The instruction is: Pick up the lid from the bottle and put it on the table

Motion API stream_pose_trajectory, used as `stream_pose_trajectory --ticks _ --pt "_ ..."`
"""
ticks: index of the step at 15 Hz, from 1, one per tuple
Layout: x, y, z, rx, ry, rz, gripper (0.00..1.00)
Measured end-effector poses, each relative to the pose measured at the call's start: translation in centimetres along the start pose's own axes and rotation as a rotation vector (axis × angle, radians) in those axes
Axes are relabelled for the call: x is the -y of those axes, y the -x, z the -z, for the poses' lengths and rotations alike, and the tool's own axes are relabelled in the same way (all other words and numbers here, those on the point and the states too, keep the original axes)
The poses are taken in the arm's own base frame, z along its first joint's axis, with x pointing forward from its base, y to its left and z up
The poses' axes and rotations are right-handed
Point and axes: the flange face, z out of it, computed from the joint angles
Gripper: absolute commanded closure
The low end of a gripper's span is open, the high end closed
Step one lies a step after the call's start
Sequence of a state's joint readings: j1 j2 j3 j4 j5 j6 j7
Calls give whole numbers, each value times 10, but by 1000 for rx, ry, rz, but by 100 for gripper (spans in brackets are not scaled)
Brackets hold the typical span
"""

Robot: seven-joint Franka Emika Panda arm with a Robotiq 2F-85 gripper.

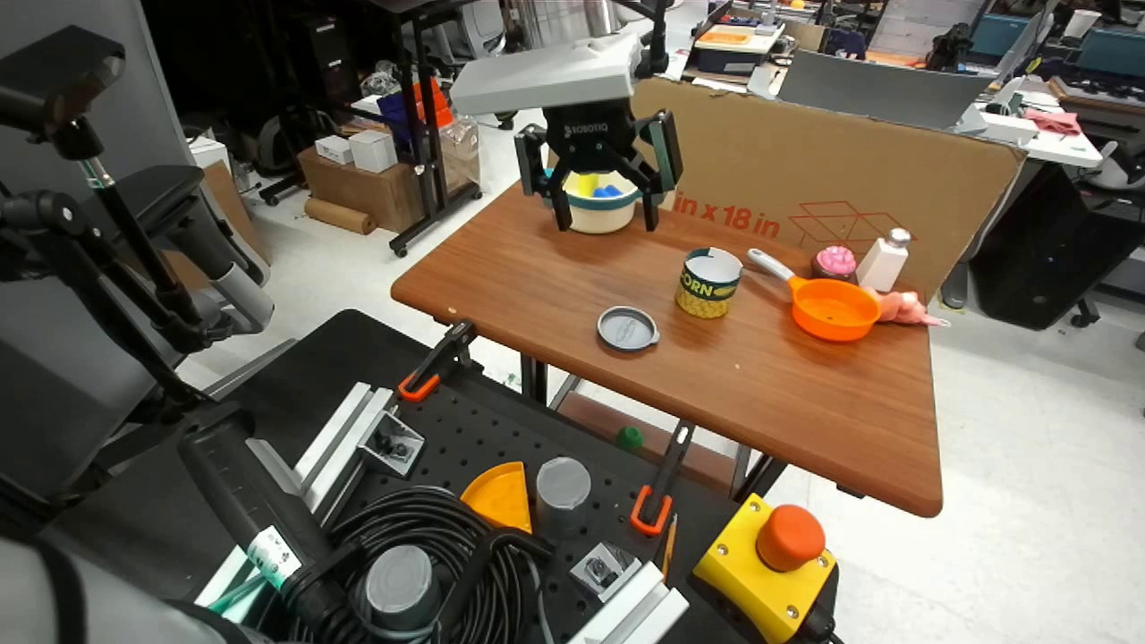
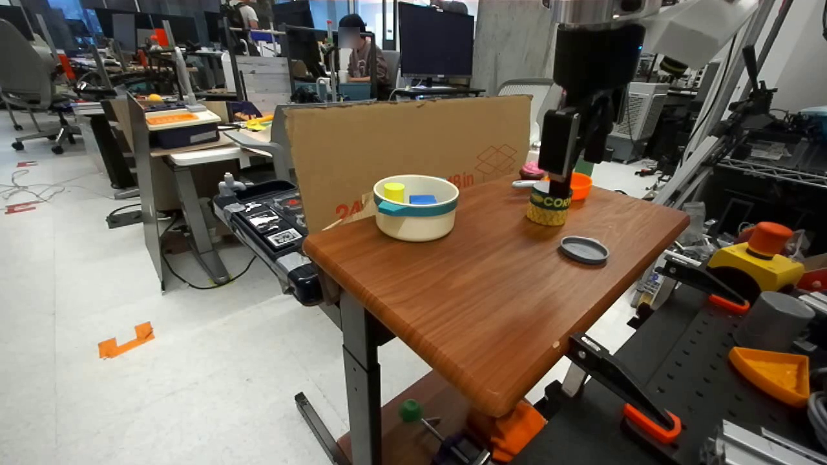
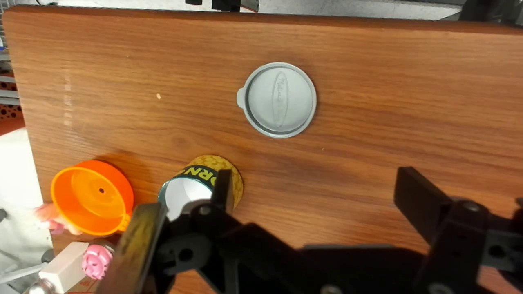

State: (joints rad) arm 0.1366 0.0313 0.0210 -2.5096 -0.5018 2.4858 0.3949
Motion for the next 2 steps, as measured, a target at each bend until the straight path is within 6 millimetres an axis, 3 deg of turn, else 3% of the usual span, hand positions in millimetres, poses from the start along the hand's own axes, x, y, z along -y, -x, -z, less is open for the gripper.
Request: stream_pose_trajectory --ticks 2 --pt "0 0 0 0 0 0 0"
